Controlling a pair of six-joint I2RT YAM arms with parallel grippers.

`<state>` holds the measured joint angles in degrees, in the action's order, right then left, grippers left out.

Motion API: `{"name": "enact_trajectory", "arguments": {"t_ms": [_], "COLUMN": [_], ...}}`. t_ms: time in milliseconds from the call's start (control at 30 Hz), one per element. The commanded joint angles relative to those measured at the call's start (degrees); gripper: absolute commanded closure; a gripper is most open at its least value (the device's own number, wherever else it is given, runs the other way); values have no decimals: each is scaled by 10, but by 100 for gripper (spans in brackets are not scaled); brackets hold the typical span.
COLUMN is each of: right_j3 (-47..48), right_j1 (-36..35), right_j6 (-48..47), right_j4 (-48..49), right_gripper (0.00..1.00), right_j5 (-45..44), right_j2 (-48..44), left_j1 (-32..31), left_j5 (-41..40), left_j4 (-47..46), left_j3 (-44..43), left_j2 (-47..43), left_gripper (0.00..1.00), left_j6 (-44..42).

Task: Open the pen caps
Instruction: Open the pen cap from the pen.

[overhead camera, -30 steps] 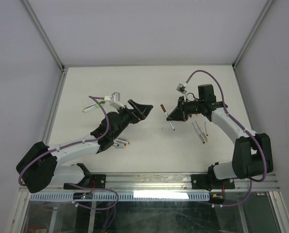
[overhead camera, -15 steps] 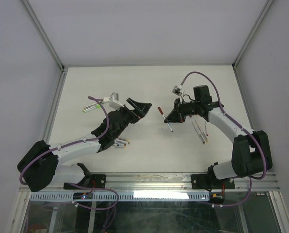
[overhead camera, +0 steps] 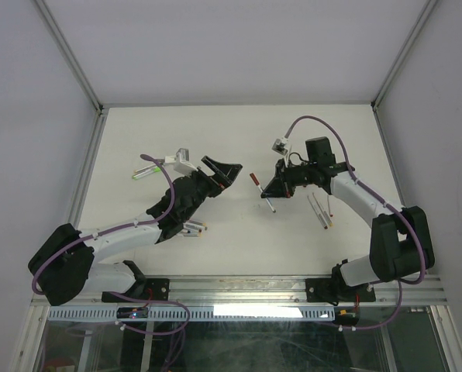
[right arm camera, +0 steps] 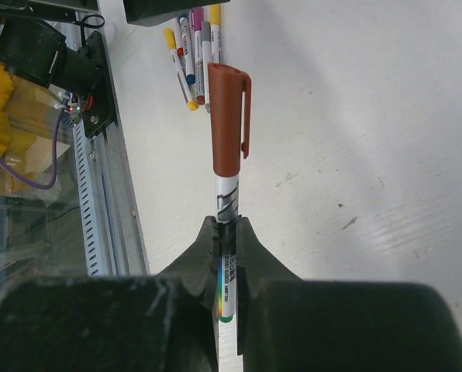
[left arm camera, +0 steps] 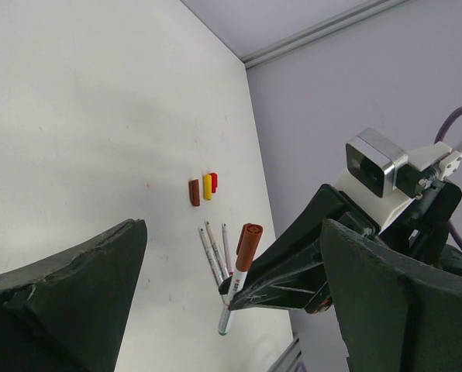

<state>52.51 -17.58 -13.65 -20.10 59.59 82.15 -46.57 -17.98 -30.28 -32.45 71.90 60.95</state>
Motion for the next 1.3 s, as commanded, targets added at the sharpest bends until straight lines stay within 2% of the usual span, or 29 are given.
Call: {"name": "enact_trajectory", "arguments": {"t_ms": [0,867,1267], "right_j3": [31,32,35], "right_j1": [-5,-16,-18], "right_j6": [-13,-16,-18], "right_j4": [8,5,2], "right_gripper": [100,100,100], "right_j5": [-4,-12,-22], "right_j2": [-1,6,9], "left_j1": [-7,-7,-7], "left_j5": [-9,1,10], "left_j4": [-18,-30,-3], "left_j3": [-15,-17,-85], "left_j2": [-2,21,95], "left_gripper": [4,4,9], "left_j6": [11,37,67]}}
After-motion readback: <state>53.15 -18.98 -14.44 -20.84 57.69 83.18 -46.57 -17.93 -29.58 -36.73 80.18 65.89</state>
